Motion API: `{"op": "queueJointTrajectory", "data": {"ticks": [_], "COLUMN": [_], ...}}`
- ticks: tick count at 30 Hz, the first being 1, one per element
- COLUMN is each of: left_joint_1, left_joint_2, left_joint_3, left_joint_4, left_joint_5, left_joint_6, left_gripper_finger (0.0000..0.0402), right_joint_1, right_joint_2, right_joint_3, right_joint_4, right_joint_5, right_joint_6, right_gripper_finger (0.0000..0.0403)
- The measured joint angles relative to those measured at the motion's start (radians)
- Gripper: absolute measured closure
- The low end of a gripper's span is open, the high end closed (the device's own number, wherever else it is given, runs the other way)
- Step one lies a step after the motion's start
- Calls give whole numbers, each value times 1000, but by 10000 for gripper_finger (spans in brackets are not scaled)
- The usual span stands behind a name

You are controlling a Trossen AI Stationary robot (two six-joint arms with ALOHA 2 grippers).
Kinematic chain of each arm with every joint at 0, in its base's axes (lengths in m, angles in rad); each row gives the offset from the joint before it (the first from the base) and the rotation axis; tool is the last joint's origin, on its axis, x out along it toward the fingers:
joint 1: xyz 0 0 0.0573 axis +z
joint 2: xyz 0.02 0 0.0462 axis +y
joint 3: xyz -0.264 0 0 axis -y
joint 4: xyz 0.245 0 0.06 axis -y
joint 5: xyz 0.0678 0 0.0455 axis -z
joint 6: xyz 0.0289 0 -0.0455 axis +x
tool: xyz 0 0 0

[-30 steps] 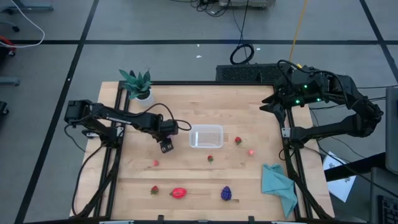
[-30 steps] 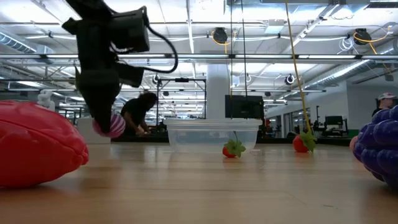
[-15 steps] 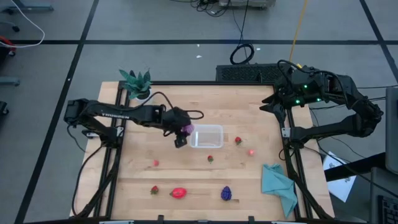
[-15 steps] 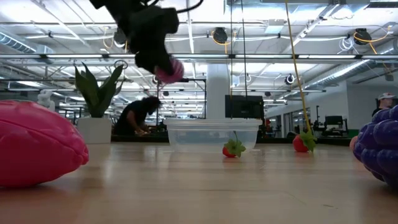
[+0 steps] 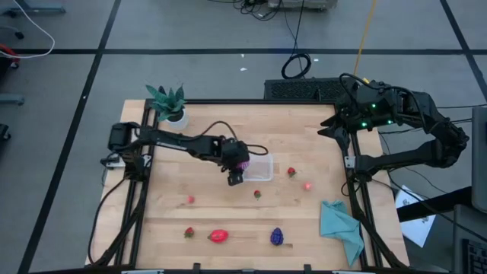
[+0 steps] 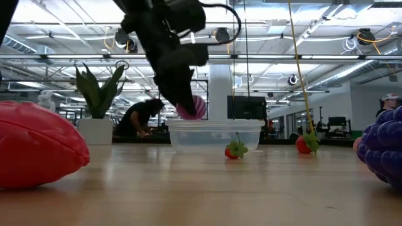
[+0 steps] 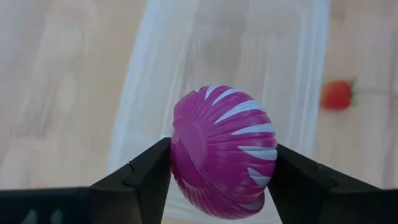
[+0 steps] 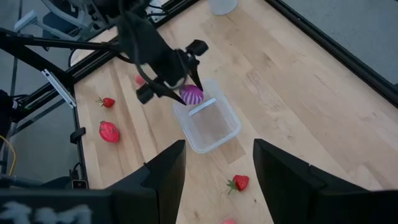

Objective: Pick and placing Produce into tupperware
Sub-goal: Put the purple onion into the transparent bin

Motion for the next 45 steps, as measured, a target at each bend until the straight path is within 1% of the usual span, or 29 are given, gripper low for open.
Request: {"op": "queueJointTrajectory", "data": {"ticks": [5, 10, 45], "left_joint_1": [0, 0, 4], "left_joint_2": [90, 136, 131], "left_joint_3": [100, 133, 135], "left_joint_4": [-81, -125, -130], "left_joint_5": [-5, -7, -7], "left_joint_6": [32, 36, 43], "left_gripper_finger": [172, 172, 171], "right_joint_1": [0, 0, 0], "right_joint_2": [0, 0, 0], "right_joint_3": [0, 0, 0], "right_joint_4": [-2, -7, -7], "right_joint_5": [0, 0, 0], "right_joint_6": [-16, -19, -23], "right_gripper_finger": [222, 222, 222]}}
